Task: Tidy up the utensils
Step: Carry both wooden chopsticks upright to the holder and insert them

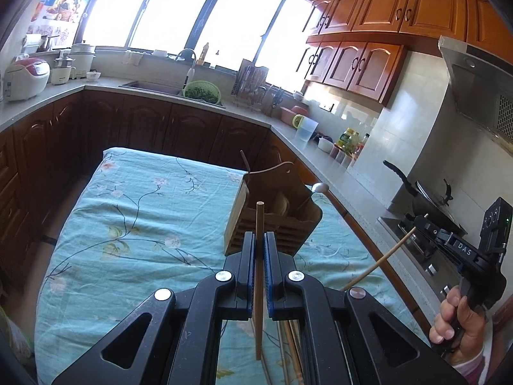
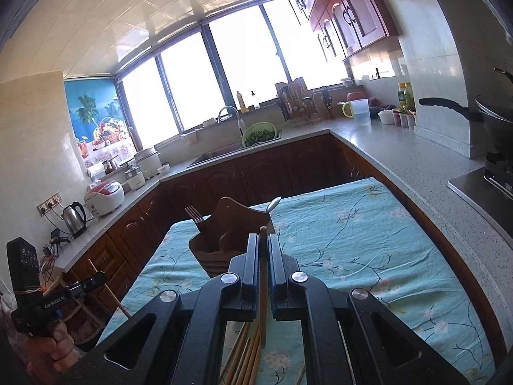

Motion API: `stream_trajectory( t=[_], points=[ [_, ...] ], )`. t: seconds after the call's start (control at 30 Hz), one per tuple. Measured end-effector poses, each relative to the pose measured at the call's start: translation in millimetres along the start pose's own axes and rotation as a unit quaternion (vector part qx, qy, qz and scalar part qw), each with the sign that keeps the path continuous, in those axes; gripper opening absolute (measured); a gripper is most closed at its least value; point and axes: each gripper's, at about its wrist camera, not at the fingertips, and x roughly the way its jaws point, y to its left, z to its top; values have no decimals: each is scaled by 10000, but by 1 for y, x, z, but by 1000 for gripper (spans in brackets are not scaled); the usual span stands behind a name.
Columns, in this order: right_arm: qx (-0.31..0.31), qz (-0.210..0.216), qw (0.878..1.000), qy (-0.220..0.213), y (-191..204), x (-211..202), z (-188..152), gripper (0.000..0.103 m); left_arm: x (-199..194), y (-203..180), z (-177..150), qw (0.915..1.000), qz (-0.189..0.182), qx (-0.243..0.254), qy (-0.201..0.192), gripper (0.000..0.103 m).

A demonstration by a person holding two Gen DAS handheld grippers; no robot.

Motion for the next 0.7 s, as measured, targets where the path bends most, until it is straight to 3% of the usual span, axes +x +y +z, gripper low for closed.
stream_trajectory(
  t=[0.3, 0.7],
  points=[
    [-20, 75, 9999, -103, 4, 7, 13, 5, 1, -4, 20, 9994, -44, 63, -323, 3],
    [-58, 159, 9980, -604, 12, 14, 53, 5, 22, -10, 55, 9963, 43, 272, -810, 3]
  ],
)
